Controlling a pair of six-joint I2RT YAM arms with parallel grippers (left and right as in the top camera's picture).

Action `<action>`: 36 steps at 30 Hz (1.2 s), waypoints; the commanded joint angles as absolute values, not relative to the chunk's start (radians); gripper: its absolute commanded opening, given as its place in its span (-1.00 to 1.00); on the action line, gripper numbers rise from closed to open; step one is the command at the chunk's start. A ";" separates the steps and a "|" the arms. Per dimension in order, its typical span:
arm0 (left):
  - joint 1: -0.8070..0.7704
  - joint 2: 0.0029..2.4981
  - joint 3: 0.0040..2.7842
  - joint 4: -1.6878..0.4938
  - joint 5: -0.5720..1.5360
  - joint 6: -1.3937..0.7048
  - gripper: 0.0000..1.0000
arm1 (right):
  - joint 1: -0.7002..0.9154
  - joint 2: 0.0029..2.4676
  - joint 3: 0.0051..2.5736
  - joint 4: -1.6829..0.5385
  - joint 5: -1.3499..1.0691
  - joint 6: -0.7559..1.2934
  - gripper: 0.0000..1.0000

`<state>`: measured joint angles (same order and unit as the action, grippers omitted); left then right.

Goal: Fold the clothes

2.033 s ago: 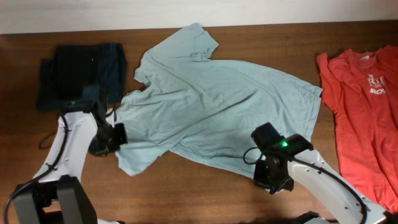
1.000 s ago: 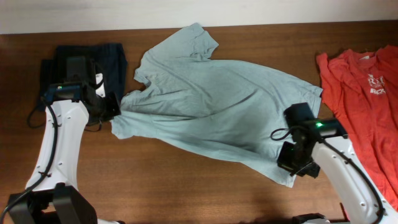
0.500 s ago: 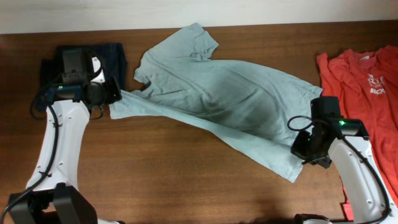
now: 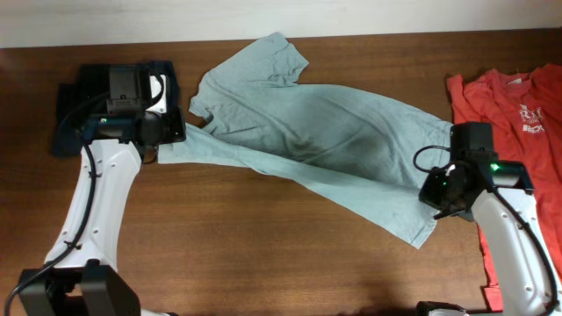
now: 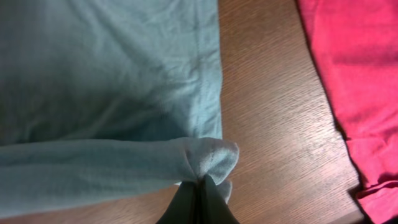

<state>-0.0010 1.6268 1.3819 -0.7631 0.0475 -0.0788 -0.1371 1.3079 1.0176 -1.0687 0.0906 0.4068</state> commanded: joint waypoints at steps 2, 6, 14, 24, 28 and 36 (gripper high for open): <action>-0.005 1.692 1.497 -0.820 0.010 -0.028 -0.99 | -0.207 1.310 1.041 -1.073 0.125 0.396 -0.92; -0.019 1.796 1.594 -0.885 -0.001 -0.004 -0.99 | -0.238 1.336 1.041 -1.068 0.106 0.395 -0.92; -0.070 1.949 1.692 -0.888 -0.076 0.021 -0.99 | -0.238 1.446 1.041 -1.005 0.110 0.373 -0.92; -0.079 1.979 1.692 -0.788 -0.076 0.020 -0.99 | -0.238 1.542 1.041 -0.897 0.163 0.363 -0.92; -0.091 1.982 1.692 -0.751 -0.076 0.027 -0.99 | -0.238 1.558 1.041 -0.881 0.168 0.363 -0.92; -0.138 1.984 1.692 -0.694 -0.076 0.039 -0.95 | -0.238 1.562 1.039 -0.841 0.170 0.363 -0.92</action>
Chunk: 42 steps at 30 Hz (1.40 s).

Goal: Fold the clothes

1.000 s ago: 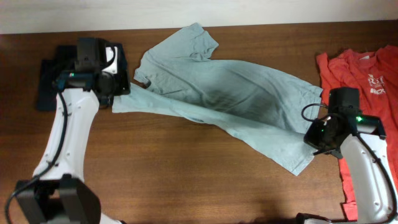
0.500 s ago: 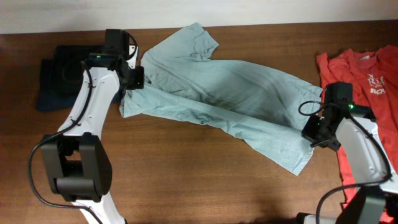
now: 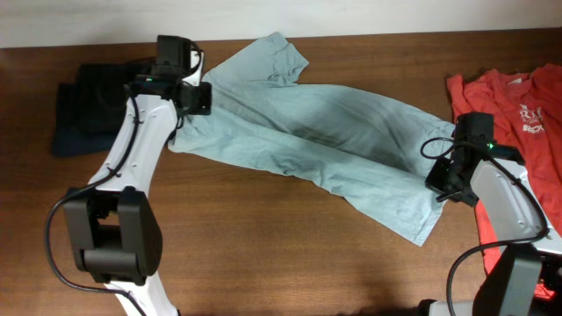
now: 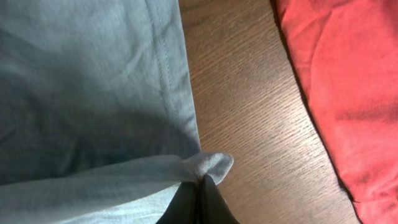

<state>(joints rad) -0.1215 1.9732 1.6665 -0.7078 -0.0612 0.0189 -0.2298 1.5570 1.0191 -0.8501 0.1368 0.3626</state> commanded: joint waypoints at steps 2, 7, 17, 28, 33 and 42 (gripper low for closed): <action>-0.144 1.989 1.691 -0.688 -0.076 0.039 -0.90 | -0.238 1.563 1.037 -0.833 0.170 0.363 -0.92; -0.146 2.030 1.691 -0.683 -0.078 0.040 -0.79 | -0.238 1.563 1.035 -0.817 0.176 0.363 -0.66; -0.146 2.079 1.703 -0.594 -0.121 0.062 0.34 | -0.238 1.562 1.035 -0.705 0.202 0.352 0.06; -0.148 2.060 1.898 -0.865 -0.120 0.007 -0.06 | -0.236 1.559 1.099 -0.835 -0.111 0.216 0.29; -0.148 2.062 1.898 -0.968 -0.120 0.007 -0.85 | -0.236 1.560 1.099 -0.937 -0.115 0.217 0.20; -0.147 2.064 1.896 -1.091 -0.121 -0.083 -0.90 | -0.236 1.560 1.098 -1.010 -0.128 0.218 -0.54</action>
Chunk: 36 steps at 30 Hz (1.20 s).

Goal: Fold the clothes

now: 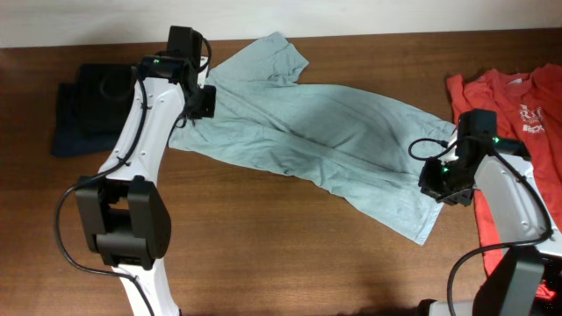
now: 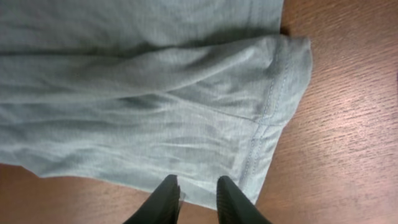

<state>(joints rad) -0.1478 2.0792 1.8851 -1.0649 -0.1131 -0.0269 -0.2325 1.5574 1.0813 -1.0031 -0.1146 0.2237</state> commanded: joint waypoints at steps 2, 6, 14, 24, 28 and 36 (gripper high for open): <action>-0.147 2.066 1.896 -1.124 -0.121 -0.106 -0.91 | -0.236 1.560 1.098 -1.014 -0.129 0.218 -0.55; -0.147 2.073 1.896 -1.168 -0.113 -0.120 -0.94 | -0.236 1.561 1.097 -1.024 -0.129 0.224 -0.63; -0.148 2.122 1.895 -1.151 -0.091 -0.119 -0.99 | -0.236 1.561 1.077 -1.013 -0.132 0.229 0.05; -0.149 2.167 1.895 -1.153 -0.091 -0.119 -0.99 | -0.236 1.561 1.077 -1.010 -0.131 0.229 0.97; -0.151 2.167 1.895 -1.148 -0.091 -0.118 -0.99 | -0.236 1.561 1.077 -1.010 -0.132 0.229 0.97; -0.151 2.172 1.895 -1.134 -0.094 -0.053 -0.99 | -0.236 1.561 1.077 -1.010 -0.131 0.229 0.97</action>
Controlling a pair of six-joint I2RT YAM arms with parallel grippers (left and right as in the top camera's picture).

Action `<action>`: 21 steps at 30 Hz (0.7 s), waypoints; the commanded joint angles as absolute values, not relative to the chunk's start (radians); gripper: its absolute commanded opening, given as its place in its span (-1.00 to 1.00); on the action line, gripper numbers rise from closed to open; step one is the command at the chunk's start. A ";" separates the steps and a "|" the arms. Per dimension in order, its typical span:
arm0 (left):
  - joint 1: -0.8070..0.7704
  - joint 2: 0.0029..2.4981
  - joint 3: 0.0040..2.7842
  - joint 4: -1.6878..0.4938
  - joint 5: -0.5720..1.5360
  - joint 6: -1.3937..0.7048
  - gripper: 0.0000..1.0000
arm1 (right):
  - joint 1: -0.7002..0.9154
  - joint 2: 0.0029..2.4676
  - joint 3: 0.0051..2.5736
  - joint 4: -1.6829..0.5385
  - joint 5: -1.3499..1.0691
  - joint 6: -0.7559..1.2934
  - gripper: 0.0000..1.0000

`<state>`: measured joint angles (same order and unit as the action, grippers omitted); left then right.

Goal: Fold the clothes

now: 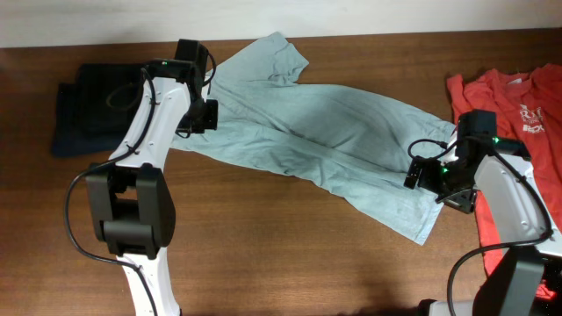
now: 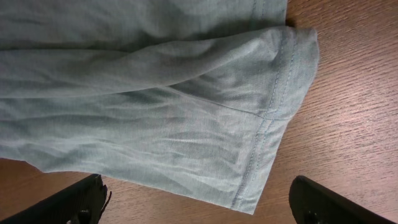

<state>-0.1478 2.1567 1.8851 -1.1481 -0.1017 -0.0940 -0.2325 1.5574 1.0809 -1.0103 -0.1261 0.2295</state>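
A light blue-green T-shirt (image 1: 325, 132) lies spread diagonally across the wooden table (image 1: 263, 254), one sleeve at the back, its hem at the front right. In the right wrist view the shirt's hem corner (image 2: 255, 180) lies flat on the wood. My right gripper (image 2: 199, 208) stands wide open over that corner, one black finger (image 2: 78, 202) on each side and nothing held. Overhead, the right gripper (image 1: 436, 184) sits at the shirt's right end. My left gripper (image 1: 200, 116) is over the shirt's left edge; how its jaws stand is hidden.
A red T-shirt (image 1: 514, 96) lies at the table's right side, close to my right arm. A dark navy garment (image 1: 83, 105) lies at the back left, beside my left arm. Bare wood (image 2: 348, 112) shows to the right of the hem.
My right gripper's fingers stood a little apart over the hem and are now spread wide. My left gripper has shifted slightly toward the front along the shirt's left edge. The shirt lies as before.
At first my right gripper was shut on the bunched hem corner and the left was at the shirt's left end by the navy garment. Then the left was farther back near the shoulder, the right still shut. Later the right had let go, the corner flat; now it is wide open.
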 commanded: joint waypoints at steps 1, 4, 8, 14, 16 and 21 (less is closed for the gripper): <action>-0.153 2.175 1.895 -1.127 -0.094 -0.033 -0.99 | -0.236 1.561 1.077 -1.010 -0.131 0.228 0.97; -0.163 2.194 1.895 -1.111 -0.094 0.062 -0.99 | -0.236 1.560 1.077 -1.010 -0.131 0.229 0.97; -0.184 2.223 1.894 -1.111 -0.094 0.197 -0.74 | -0.236 1.560 1.077 -1.010 -0.131 0.229 0.97; -0.194 2.233 1.893 -1.111 -0.094 0.277 -0.51 | -0.236 1.561 1.077 -1.010 -0.131 0.229 0.97; -0.194 2.233 1.893 -1.111 -0.091 0.326 -0.43 | -0.236 1.561 1.077 -1.010 -0.131 0.229 0.97; -0.194 2.249 1.893 -1.111 -0.091 0.450 -0.38 | -0.236 1.561 1.077 -1.010 -0.131 0.229 0.97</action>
